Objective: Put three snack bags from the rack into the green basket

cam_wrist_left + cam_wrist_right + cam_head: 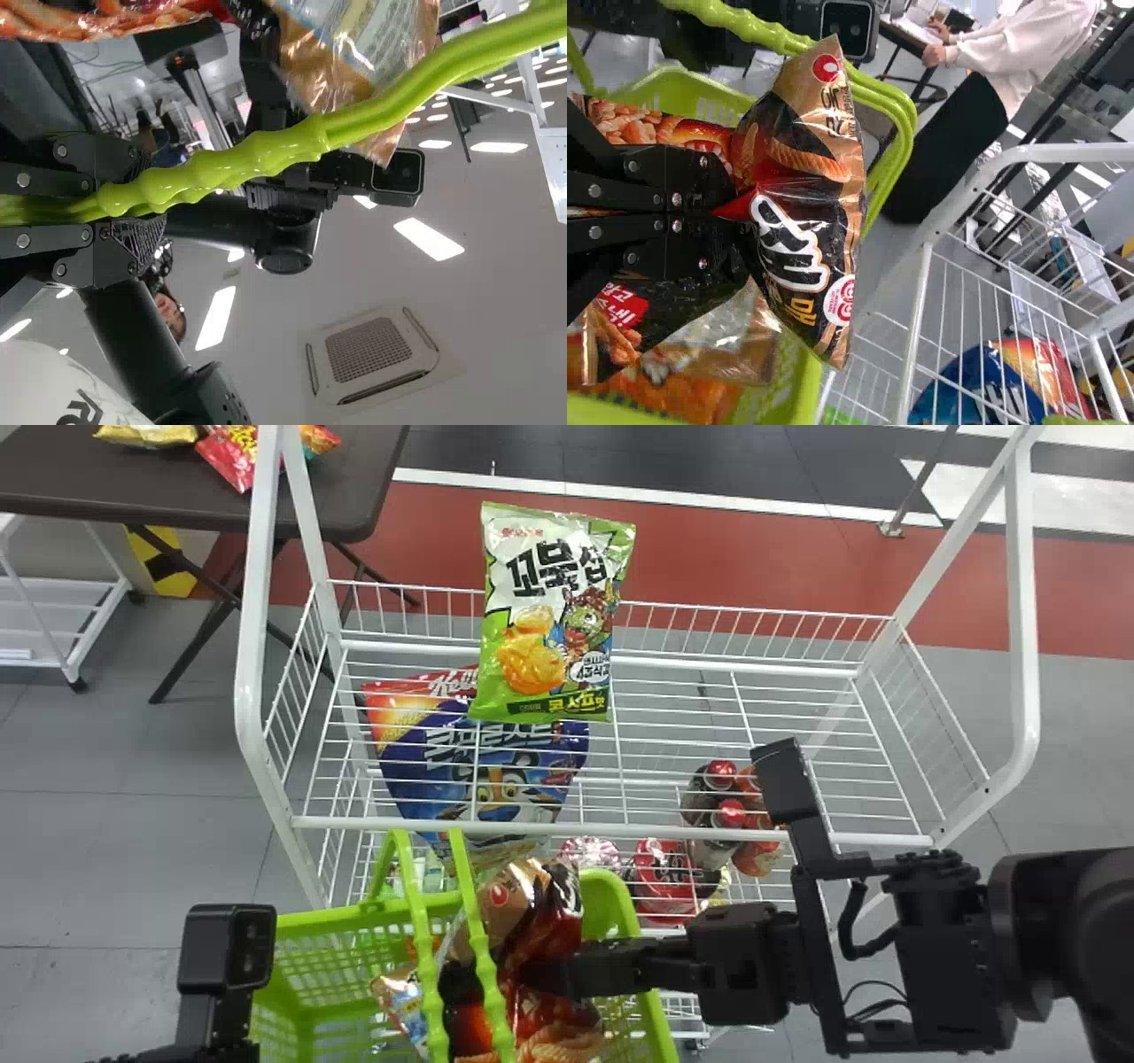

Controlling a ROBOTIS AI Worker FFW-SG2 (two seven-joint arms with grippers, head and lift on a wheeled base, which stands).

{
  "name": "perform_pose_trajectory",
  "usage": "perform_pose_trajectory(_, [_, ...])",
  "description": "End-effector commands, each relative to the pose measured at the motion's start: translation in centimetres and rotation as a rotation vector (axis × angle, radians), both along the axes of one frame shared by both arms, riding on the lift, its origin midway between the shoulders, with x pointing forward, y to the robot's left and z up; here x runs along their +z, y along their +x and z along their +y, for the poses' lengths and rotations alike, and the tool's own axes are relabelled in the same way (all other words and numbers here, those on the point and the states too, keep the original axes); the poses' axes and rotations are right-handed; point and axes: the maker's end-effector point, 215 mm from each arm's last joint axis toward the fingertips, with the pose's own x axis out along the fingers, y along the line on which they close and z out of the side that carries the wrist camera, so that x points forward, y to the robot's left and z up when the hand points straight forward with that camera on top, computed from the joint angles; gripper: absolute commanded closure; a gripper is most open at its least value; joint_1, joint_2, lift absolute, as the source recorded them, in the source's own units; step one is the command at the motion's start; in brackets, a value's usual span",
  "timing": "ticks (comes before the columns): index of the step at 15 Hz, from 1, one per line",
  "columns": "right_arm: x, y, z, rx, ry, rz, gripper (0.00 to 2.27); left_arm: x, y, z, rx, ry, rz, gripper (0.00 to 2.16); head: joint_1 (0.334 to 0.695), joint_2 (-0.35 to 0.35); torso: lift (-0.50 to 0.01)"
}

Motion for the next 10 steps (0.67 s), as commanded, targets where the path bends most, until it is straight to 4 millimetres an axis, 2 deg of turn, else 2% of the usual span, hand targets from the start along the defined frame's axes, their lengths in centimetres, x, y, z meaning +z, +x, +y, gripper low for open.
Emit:
perform_pose_trajectory(1, [-0.1,-0.6,0.5,0.016,0.007,0.009,2.23,0.2,0.0,-0.1,-0.002,-0.013,0.001,2.15,0.695,-0.108,0.000])
perform_pose_trajectory(3, [-0.9,-0.7,0.6,0.020,-0.019,0.012,2.16,0.3,0.0,-0.2,-0.004,-0.014,-0.003,2.15,0.695,-0.100,0.000])
perform_pose_trajectory(4, [-1.3,-0.6,0.3,0.013,-0.037,0.010,2.07,0.3,0.0,-0.2,-0.003,-0.014,0.000,2.15,0.695,-0.097,0.000])
perform_pose_trajectory(5, [-1.6,-0.5,-0.1,0.013,-0.052,0.008,1.88,0.2,0.1,0.0,0.001,-0.011,0.000,2.15,0.695,-0.098,0.000])
perform_pose_trajectory(6, [-1.9,-0.6,-0.4,0.015,-0.067,0.009,1.48,0.2,0.2,0.1,0.005,-0.011,0.000,2.15,0.695,-0.100,0.000])
perform_pose_trajectory(8, [-2.3,-1.5,-0.8,0.023,-0.069,0.024,0.33,0.3,0.3,0.4,0.012,-0.013,-0.001,2.15,0.695,-0.109,0.000])
perform_pose_trajectory(9, [-2.0,-1.9,-0.7,0.029,-0.049,0.031,0.01,0.2,0.4,0.5,0.017,-0.009,-0.001,2.15,0.695,-0.113,0.000])
perform_pose_trajectory(10, [-1.7,-2.3,-0.7,0.031,-0.029,0.041,0.00,0.2,0.5,0.6,0.018,-0.010,-0.001,2.15,0.695,-0.116,0.000])
